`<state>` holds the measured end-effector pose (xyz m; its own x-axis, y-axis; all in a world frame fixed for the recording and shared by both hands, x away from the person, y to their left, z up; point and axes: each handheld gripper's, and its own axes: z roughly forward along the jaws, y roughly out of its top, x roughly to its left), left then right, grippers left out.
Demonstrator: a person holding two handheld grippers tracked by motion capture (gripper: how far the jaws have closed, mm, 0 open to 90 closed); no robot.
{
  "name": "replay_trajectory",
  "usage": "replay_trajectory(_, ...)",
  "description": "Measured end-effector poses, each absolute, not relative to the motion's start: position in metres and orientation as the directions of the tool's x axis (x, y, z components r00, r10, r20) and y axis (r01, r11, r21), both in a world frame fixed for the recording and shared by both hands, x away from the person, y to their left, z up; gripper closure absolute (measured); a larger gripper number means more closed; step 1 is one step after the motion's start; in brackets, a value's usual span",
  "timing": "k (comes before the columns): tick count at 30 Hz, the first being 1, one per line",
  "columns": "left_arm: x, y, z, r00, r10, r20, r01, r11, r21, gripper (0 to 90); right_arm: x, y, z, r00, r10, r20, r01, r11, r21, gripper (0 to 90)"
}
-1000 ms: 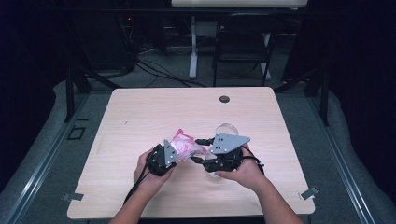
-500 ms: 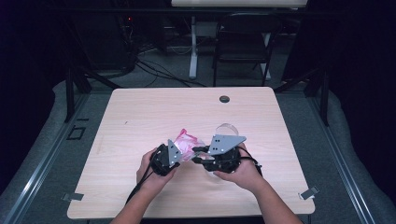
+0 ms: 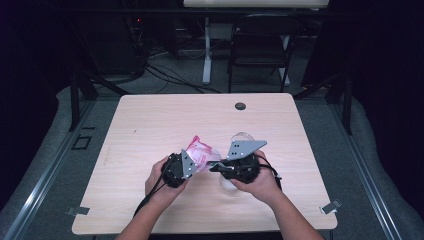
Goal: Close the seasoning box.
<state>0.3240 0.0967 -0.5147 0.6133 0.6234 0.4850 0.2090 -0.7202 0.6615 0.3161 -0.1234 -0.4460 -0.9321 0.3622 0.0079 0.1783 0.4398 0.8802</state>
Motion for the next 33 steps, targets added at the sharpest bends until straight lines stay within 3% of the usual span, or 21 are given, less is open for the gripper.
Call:
replay_trajectory(18,0.324,0.090,-0.504,0.553,0.545,0.630,0.132,-0.804,0.580,61.2,0.325,-0.134,-0.448,-0.905,0.395,0.158,0.311,0.361,0.879,89.1)
replay_trajectory(33,0.325,0.083,-0.499,0.527,0.507,0.683,0.095,-0.833,0.545,61.3,0.331,-0.143,-0.450,-0.879,0.403,0.253,0.391,0.310,0.866,89.1)
